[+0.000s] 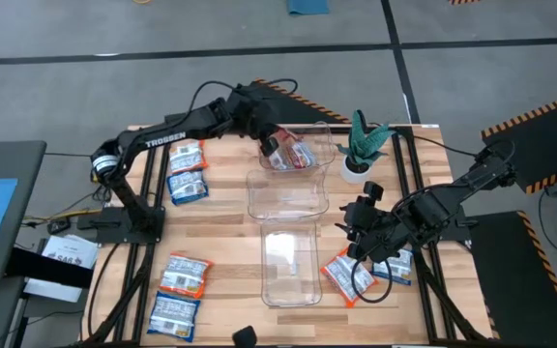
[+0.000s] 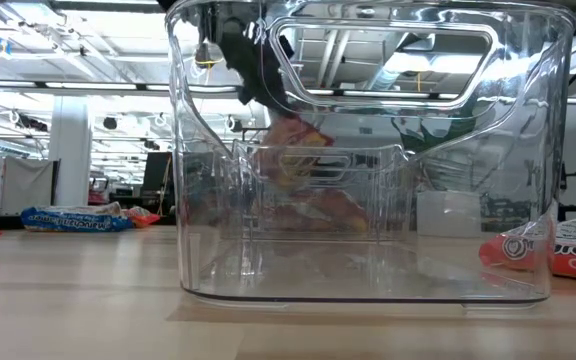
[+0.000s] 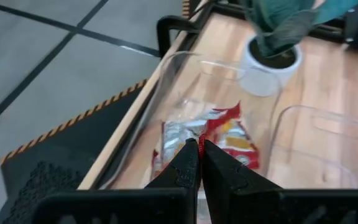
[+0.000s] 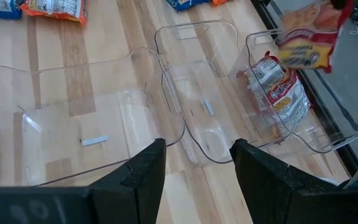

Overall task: Sort Maruchan noodles
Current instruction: Put the red noodle pack into the top transparent bin, then put the bottom right blue noodle pack into the middle transparent bin

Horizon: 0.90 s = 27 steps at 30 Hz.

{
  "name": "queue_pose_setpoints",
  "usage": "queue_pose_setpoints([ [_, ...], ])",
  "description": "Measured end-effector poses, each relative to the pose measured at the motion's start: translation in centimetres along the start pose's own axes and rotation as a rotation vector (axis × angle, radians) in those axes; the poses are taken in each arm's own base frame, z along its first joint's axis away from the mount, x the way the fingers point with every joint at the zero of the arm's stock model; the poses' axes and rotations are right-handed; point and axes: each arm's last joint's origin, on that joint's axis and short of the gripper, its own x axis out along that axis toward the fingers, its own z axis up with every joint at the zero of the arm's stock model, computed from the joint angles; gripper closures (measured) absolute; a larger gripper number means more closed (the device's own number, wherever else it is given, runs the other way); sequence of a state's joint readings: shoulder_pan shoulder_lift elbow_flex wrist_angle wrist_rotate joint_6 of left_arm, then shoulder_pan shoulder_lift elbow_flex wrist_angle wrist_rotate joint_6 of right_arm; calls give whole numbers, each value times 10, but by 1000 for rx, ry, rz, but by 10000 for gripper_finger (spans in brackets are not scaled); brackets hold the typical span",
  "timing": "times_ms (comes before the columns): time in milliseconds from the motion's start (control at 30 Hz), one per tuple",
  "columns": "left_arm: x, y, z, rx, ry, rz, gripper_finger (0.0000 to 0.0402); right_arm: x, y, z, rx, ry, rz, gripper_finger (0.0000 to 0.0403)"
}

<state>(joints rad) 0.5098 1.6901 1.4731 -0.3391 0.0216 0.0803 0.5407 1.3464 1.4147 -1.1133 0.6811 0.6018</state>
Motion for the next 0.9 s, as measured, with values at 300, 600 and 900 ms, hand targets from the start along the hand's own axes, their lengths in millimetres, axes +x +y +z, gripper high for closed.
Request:
queue_pose_setpoints([
  [300, 13, -3, -5, -10, 7, 12, 401, 0, 0, 0, 2, -1, 1, 191],
  [600, 23, 2, -7, -26, -5, 18, 355, 0, 0, 0, 0, 0, 1, 191],
  [900, 9, -8, 9, -32, -85, -89, 240, 1, -1, 1, -1, -1, -7, 191],
])
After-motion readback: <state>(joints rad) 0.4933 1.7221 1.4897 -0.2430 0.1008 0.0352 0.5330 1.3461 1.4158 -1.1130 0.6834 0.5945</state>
